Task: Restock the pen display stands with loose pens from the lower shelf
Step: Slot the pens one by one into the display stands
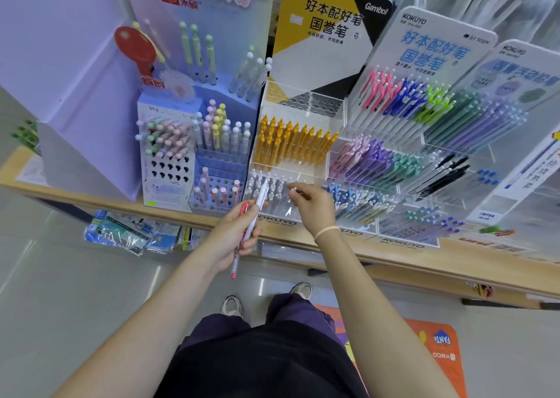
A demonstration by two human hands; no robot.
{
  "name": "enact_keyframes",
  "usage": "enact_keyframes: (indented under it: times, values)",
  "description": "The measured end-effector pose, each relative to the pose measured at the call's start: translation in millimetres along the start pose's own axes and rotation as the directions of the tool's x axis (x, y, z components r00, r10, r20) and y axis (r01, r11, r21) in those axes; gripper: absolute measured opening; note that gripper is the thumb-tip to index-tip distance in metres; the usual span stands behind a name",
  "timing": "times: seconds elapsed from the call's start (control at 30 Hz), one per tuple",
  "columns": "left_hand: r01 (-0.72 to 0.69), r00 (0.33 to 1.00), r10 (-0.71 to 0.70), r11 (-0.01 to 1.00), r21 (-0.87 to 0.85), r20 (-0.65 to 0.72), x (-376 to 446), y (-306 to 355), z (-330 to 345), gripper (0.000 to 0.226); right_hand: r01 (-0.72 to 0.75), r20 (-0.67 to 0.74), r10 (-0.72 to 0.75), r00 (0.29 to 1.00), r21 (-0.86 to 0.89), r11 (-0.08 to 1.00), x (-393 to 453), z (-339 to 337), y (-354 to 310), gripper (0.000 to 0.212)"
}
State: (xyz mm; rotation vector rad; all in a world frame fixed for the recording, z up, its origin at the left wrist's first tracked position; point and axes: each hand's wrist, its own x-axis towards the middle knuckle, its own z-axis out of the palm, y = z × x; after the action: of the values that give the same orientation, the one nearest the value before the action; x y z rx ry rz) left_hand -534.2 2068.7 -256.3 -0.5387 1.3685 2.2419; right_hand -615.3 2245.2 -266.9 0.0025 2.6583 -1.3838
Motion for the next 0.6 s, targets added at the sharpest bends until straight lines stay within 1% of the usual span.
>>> enact_keyframes:
  times: [0.07, 0.13, 0.23, 0.37, 0.47, 0.53, 0.6]
  values:
    - [0.005, 1.000, -0.005, 1.000, -0.001, -0.004, 1.4, 0.4, -1.0, 0.024, -0.019, -0.004, 0.019, 1.000, -0.031, 0.999, 0.2, 1.5, 1.8, 0.019]
    - [0.006, 1.000, -0.006, 1.000, -0.007, 0.000, 2.4, 1.0, -2.1, 0.024, -0.022, -0.027, 0.021, 0.999, -0.003, 1.000, 2.4, 1.6, 0.4, 0.016]
    - [0.010, 1.000, -0.010, 1.000, -0.013, 0.010, 3.9, 0.9, -3.9, 0.020, 0.014, -0.065, -0.012, 0.998, 0.023, 1.000, 7.8, 1.1, -5.0, 0.008]
    - [0.025, 1.000, -0.025, 1.000, -0.019, 0.005, 7.4, 0.5, -4.7, 0.021, 0.011, -0.042, -0.011, 0.999, -0.009, 1.000, 13.7, 7.0, -7.4, 0.007]
    - [0.032, 0.999, -0.032, 0.999, -0.012, -0.003, 10.6, 1.5, -5.9, 0.020, 0.008, -0.049, -0.009, 0.999, -0.029, 1.000, 15.1, 11.4, -4.6, 0.008]
    - [0.033, 0.999, -0.033, 0.999, -0.008, 0.002, 11.7, 1.6, -5.8, 0.025, 0.025, -0.030, -0.027, 0.999, -0.055, 0.998, 14.6, 9.8, -5.0, 0.005]
    - [0.030, 0.999, -0.030, 1.000, -0.005, 0.019, 12.1, 1.7, -4.3, 0.031, 0.041, -0.017, -0.043, 0.999, -0.106, 0.994, 12.8, 4.4, -7.4, 0.008]
